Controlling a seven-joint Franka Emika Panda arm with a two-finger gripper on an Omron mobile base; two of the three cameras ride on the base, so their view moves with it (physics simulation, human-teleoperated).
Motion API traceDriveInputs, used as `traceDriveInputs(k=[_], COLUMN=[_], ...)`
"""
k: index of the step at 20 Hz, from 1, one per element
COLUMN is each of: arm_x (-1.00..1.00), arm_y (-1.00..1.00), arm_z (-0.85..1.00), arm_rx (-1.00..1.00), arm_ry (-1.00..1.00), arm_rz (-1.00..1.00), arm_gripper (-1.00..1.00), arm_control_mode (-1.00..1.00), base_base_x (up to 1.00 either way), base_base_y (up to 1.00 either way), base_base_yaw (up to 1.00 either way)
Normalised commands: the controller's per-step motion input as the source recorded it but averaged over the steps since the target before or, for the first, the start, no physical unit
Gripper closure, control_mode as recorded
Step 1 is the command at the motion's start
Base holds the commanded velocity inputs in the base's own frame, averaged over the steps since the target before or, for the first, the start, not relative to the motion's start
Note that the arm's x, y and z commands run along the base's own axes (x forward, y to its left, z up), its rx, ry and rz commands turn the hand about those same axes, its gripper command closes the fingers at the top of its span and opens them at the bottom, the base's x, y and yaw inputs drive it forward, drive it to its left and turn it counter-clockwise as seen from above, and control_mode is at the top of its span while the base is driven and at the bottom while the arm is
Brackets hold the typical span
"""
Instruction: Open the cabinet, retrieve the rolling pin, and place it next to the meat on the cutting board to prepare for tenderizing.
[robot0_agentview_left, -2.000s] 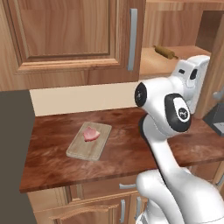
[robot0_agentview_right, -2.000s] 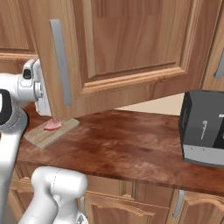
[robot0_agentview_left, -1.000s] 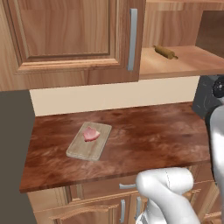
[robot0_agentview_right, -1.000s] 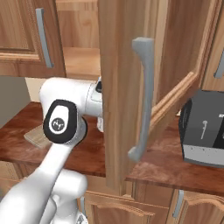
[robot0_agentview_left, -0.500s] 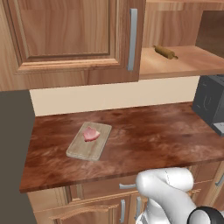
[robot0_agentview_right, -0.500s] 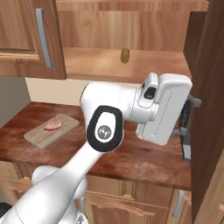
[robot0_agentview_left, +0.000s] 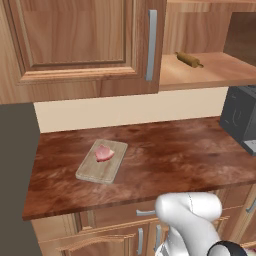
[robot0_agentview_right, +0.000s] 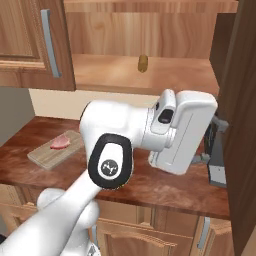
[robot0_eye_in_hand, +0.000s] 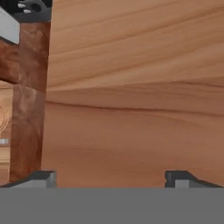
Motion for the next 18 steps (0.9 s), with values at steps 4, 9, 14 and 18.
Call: traceDriveInputs(k=[4,9,14,18], arm_x=[-0.48,-0.20,-0.01,0.00], arm_y=[0.59,0.64,0.70,0.67], arm_z=[0.00,0.07,0.17,0.23], arm_rx=[0.08,0.11,0.14,0.16], arm_ry=[-0.09,-0.08,-0.05,-0.03], arm_rz=[0.13,0.14,0.16,0.15], arm_gripper=[-1.00,-1.00,-1.00,-1.00], arm_control_mode=[-1.00,-1.00,-1.00,-1.00], base_base_x=[0.00,0.00,0.00,0.00], base_base_y=[0.00,0.00,0.00,0.00], base_base_yaw=[0.00,0.00,0.00,0.00])
